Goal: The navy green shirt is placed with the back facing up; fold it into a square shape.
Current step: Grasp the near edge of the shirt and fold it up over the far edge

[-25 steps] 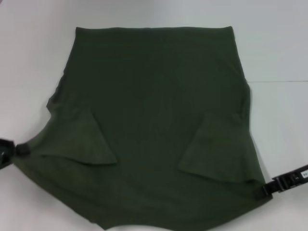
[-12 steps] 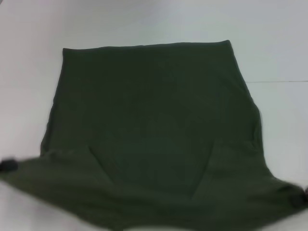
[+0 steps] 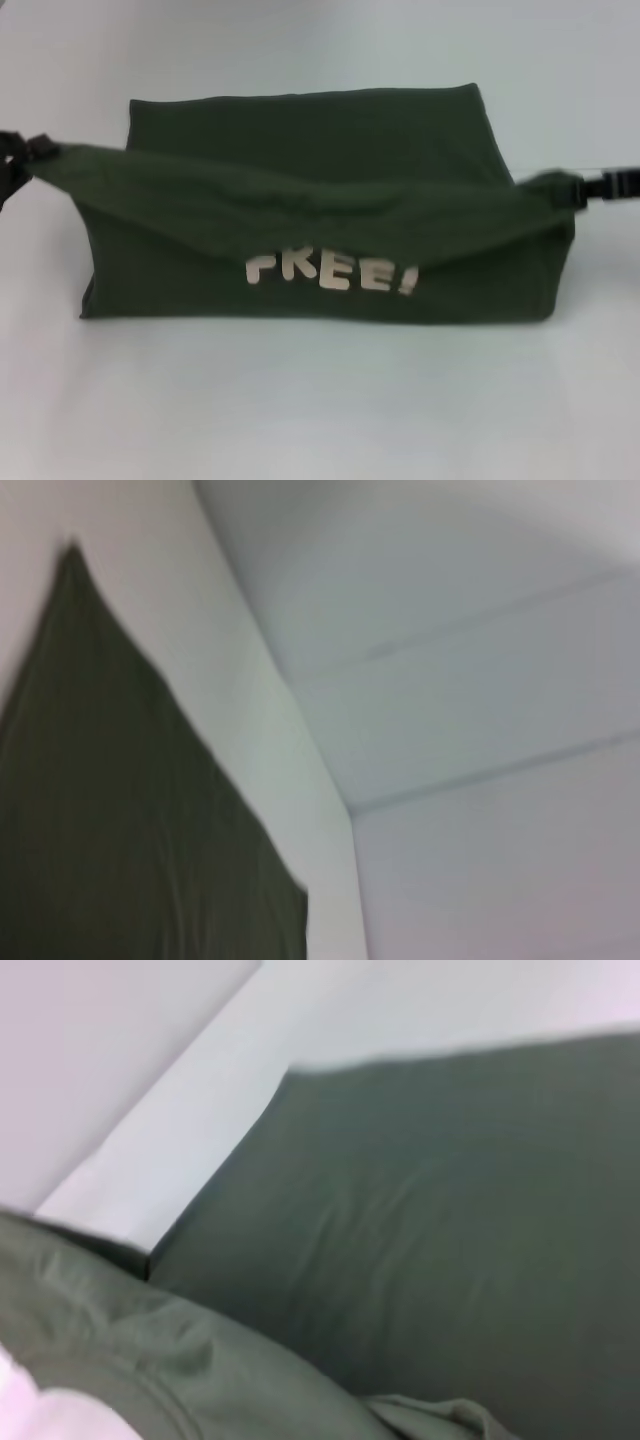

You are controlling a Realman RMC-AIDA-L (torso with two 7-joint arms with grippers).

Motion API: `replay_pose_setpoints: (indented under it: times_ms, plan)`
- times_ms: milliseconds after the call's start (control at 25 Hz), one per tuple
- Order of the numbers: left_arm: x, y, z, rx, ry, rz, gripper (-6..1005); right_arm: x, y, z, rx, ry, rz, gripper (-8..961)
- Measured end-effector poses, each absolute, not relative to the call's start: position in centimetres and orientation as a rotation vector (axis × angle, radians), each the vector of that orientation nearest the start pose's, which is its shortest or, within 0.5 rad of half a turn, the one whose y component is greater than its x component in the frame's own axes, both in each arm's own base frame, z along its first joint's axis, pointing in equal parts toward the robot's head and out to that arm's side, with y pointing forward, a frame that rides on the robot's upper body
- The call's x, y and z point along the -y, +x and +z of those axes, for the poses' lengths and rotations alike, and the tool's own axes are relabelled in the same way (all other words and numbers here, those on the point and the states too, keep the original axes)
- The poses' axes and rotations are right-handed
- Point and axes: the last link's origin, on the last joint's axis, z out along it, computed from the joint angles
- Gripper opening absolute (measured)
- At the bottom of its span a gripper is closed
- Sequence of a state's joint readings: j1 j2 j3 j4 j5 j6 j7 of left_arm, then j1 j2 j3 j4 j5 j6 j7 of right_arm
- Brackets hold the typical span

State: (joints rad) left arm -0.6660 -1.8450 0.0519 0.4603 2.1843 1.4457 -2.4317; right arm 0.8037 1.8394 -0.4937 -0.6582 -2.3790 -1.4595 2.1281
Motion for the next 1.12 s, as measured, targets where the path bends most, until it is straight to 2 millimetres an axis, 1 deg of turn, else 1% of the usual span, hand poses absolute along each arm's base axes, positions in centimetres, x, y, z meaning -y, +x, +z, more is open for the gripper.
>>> replay_pose_setpoints:
  times_ms: [80, 200, 280, 440, 600, 800, 920, 960, 1000, 1120]
  plan:
    - [-40.3, -30.4, 11.9, -2.332, 2.039, 1.54, 2, -43.8, 25.0, 10.7, -1.288, -2.315, 0.435, 111]
    - [-41.9, -30.0, 10.2, -2.368, 2.09, 1.568, 2, -45.3, 24.7, 9.7, -1.294, -2.242, 0.472, 115]
    - [-42.5, -29.9, 9.3, -2.392, 2.12, 1.596, 2, -46.1, 24.6, 8.9, -1.286, -2.198, 0.48, 118]
    - [-43.3, -30.2, 7.9, -2.447, 2.142, 1.719, 2, -47.2, 24.5, 7.2, -1.254, -2.106, 0.481, 123]
    - [-43.8, -30.6, 7.0, -2.5, 2.161, 1.772, 2, -47.9, 24.4, 5.9, -1.227, -2.035, 0.474, 128]
    - [-44.3, -30.6, 5.7, -2.562, 2.203, 1.733, 3, -48.5, 24.4, 4.2, -1.214, -1.988, 0.431, 134]
    - [-44.5, -30.4, 4.5, -2.596, 2.227, 1.702, 3, -48.7, 24.6, 3.7, -1.218, -1.96, 0.414, 138]
    - [-44.5, -30.3, 3.7, -2.622, 2.238, 1.682, 3, -48.7, 24.7, 3.6, -1.22, -1.949, 0.411, 139]
    - [-44.5, -30.3, 3.7, -2.622, 2.238, 1.682, 3, -48.7, 24.8, 3.5, -1.221, -1.941, 0.408, 140]
    - [-44.4, -30.5, 2.6, -2.682, 2.234, 1.652, 3, -48.7, 25.0, 3.2, -1.227, -1.925, 0.402, 144]
